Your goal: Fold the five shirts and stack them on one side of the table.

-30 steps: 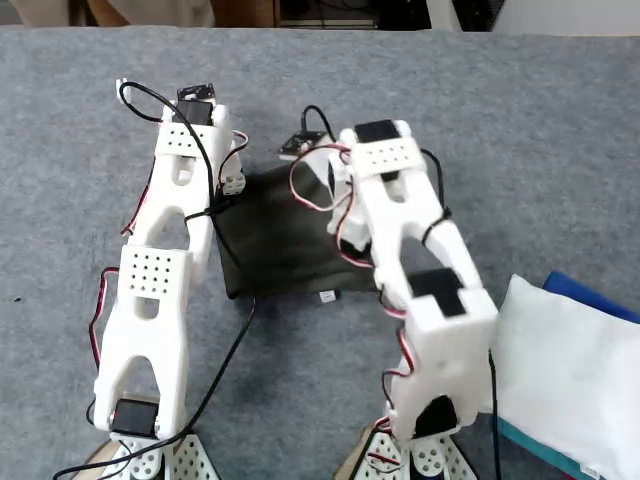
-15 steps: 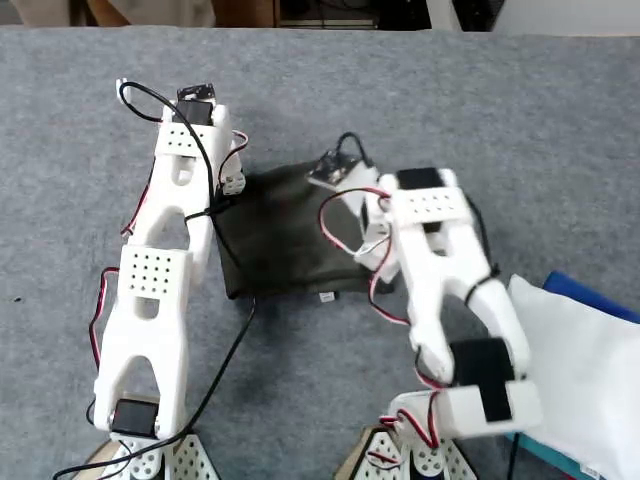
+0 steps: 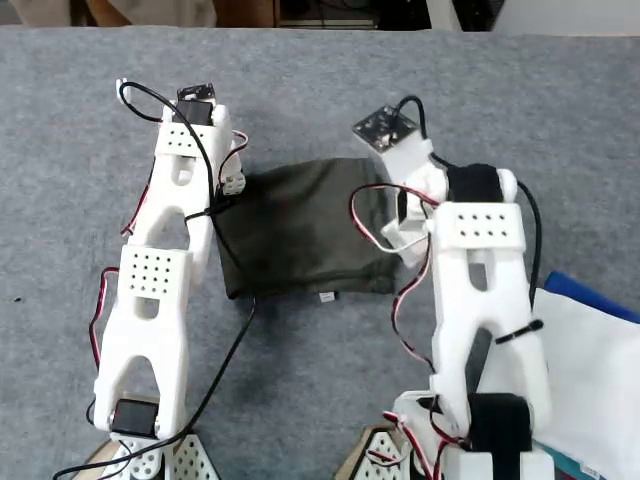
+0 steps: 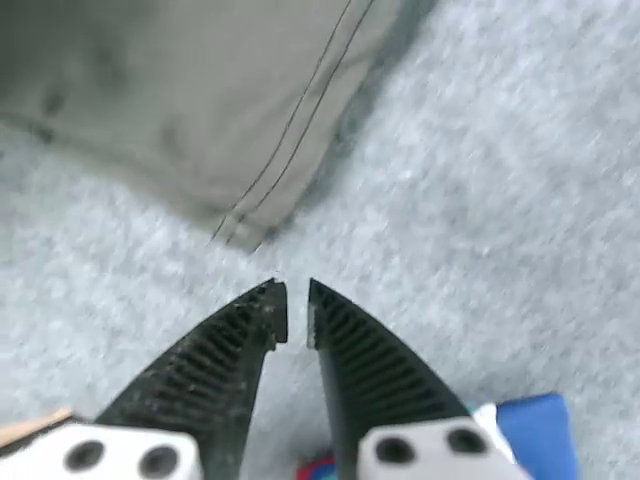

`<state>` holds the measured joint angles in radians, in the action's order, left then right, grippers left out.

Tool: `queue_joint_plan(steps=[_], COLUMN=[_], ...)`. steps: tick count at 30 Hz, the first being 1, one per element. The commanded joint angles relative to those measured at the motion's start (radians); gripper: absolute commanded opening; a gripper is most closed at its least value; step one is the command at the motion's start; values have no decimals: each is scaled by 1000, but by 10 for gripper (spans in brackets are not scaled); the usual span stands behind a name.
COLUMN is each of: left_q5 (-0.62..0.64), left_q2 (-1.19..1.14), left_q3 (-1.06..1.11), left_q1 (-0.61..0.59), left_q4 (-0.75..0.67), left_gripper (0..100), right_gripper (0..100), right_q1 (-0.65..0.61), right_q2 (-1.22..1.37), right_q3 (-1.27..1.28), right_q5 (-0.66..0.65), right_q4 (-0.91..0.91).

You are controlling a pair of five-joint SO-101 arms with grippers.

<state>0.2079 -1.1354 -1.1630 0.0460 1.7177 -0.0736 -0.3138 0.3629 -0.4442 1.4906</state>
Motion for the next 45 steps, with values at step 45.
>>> queue_joint_plan(steps=[45], left_q5=[-8], left_q2=[-1], left_q3=[-2], left_q1=[-20], left_q4=[-25], left_gripper=[19], right_gripper=[334], right_q1=[-223], right_q2=[598], right_q3=[-1], right_q5=[1036], right_q4=[-592])
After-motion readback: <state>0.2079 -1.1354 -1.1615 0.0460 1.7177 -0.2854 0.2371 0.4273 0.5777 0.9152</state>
